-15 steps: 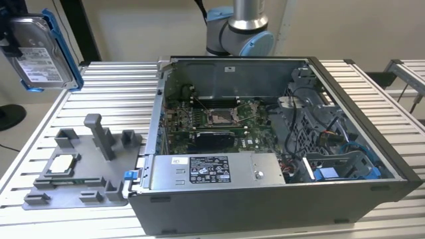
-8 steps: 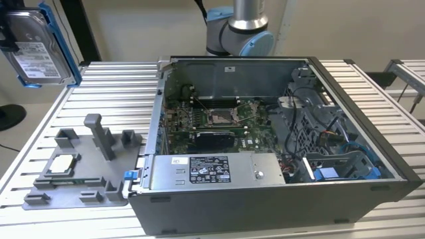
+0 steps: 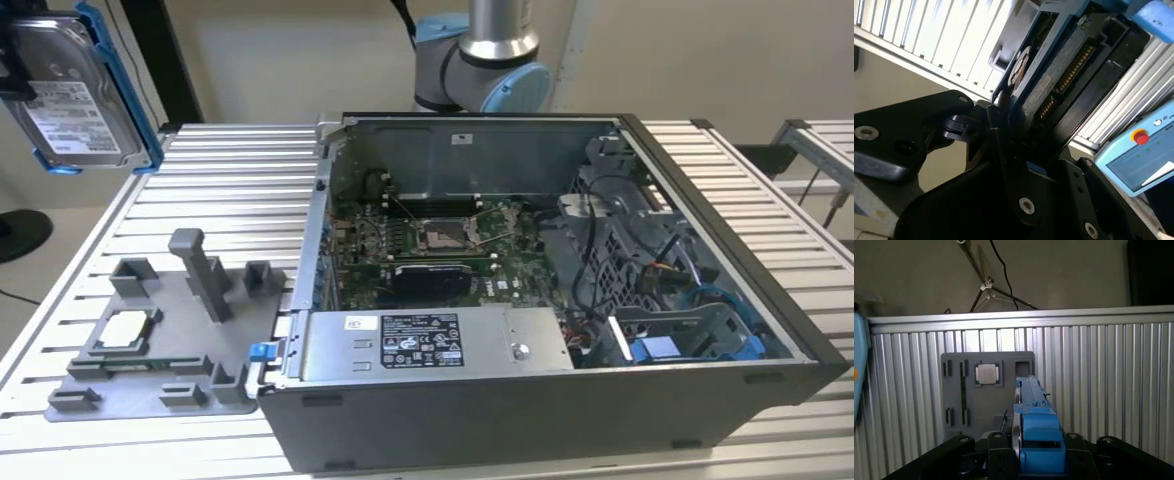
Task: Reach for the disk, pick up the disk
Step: 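Pick up the disk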
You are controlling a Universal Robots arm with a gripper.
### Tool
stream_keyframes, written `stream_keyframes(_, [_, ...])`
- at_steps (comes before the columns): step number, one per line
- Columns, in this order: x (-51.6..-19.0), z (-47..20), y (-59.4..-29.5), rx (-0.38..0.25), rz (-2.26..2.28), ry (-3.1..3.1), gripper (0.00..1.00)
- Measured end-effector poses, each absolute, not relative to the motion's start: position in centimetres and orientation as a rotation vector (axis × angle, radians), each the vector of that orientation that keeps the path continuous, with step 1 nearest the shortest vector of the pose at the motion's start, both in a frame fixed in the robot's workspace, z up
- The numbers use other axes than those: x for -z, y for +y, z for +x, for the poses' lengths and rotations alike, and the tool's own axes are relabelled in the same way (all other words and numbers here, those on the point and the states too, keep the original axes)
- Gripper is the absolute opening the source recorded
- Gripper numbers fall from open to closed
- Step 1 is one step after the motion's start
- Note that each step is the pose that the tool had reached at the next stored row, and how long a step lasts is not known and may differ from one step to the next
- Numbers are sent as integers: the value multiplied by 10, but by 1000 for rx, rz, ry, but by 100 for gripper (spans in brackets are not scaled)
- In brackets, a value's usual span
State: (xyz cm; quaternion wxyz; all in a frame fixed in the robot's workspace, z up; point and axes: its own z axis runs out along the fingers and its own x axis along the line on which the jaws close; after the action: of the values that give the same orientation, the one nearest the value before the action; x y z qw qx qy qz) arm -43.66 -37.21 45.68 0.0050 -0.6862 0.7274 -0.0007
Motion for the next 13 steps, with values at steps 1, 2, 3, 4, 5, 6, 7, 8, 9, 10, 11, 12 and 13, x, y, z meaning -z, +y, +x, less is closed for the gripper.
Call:
stream_keyframes(1, [-457, -437, -372, 2, -2149, 2278, 0])
stream_keyframes(2, [-458, -437, -372, 2, -2149, 2278, 0])
stream_keyframes(3, [-460, -437, -372, 2, -2149, 2278, 0])
stream_keyframes(4, [-463, -437, -372, 2, -2149, 2278, 0])
stream_keyframes(5, [-466, -437, -372, 2, -2149, 2278, 0])
stream_keyframes(6, [-469, -437, -372, 2, -2149, 2278, 0])
stream_keyframes(7, [-471, -437, -372, 2, -2149, 2278, 0])
stream_keyframes(8, [-474, -437, -372, 2, -2149, 2278, 0])
stream_keyframes(9, [-476, -436, -372, 2, -2149, 2278, 0])
stream_keyframes(10, [-477, -437, -372, 2, -2149, 2278, 0])
stream_keyframes(11, [-478, -437, -372, 2, -2149, 2278, 0])
stream_keyframes(12, [-479, -437, -372, 2, -2149, 2278, 0])
stream_keyframes(13, [-479, -437, -372, 2, -2149, 2278, 0])
